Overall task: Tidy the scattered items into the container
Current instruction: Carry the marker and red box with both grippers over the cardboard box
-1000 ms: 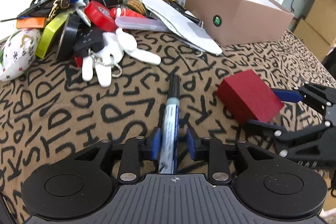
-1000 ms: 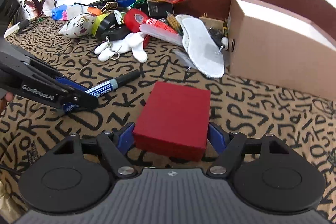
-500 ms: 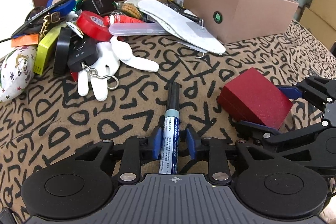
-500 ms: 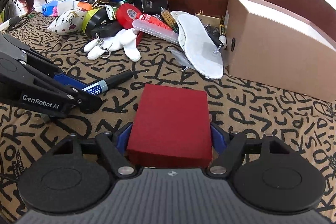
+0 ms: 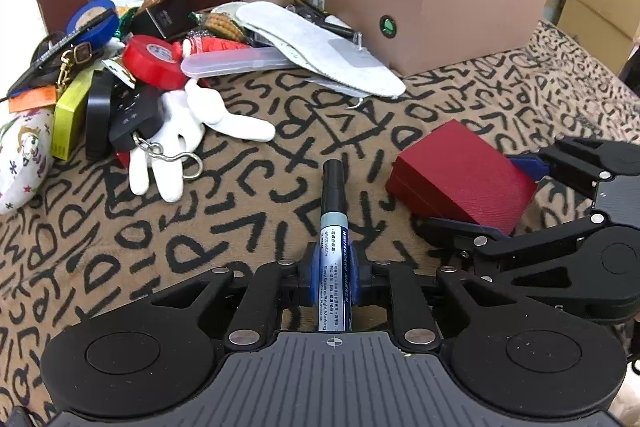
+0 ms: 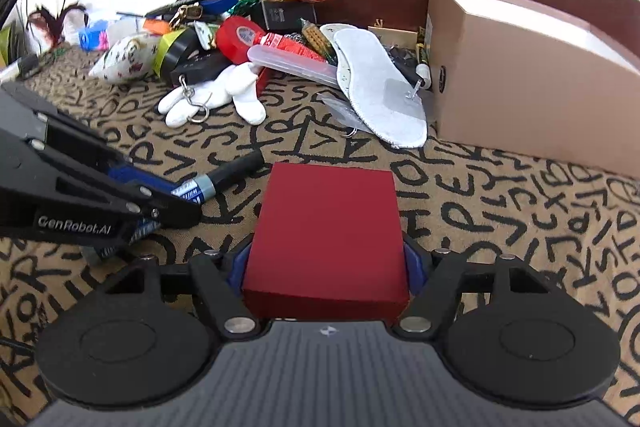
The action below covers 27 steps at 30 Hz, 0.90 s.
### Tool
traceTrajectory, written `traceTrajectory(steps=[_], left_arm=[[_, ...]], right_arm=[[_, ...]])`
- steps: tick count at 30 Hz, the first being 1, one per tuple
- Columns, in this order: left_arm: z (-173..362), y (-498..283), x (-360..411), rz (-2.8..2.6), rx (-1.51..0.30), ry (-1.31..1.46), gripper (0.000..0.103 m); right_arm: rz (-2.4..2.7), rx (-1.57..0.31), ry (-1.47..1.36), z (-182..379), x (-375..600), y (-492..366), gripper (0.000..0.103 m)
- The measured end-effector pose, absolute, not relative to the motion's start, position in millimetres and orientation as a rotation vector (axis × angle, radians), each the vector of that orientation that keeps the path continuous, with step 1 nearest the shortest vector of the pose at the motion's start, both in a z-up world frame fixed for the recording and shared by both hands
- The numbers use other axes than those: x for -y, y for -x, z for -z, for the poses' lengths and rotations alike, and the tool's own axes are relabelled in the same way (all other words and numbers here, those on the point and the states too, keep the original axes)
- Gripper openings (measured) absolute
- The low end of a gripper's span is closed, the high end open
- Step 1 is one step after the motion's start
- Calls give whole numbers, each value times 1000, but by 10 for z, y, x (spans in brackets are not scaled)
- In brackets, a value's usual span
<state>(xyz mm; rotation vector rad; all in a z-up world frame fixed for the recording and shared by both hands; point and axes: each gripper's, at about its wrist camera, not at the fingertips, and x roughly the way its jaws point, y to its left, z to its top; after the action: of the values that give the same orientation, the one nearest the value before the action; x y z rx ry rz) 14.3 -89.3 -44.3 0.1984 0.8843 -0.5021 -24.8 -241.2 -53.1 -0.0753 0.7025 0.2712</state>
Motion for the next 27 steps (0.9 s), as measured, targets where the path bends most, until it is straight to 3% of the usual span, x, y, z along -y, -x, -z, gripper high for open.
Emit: traceTrajectory(steps=[8, 17, 27], left_arm=[[85, -130, 970, 566, -823, -143, 11], [-624, -453, 1371, 685, -717, -91, 11], [-1208, -1309, 2240, 704, -690, -58, 12]], right_arm=[[-274, -661, 5, 330, 2650, 313, 74], [-231, -479, 40, -368, 3137, 146, 74], [-82, -453, 179, -927, 3811, -746, 74]])
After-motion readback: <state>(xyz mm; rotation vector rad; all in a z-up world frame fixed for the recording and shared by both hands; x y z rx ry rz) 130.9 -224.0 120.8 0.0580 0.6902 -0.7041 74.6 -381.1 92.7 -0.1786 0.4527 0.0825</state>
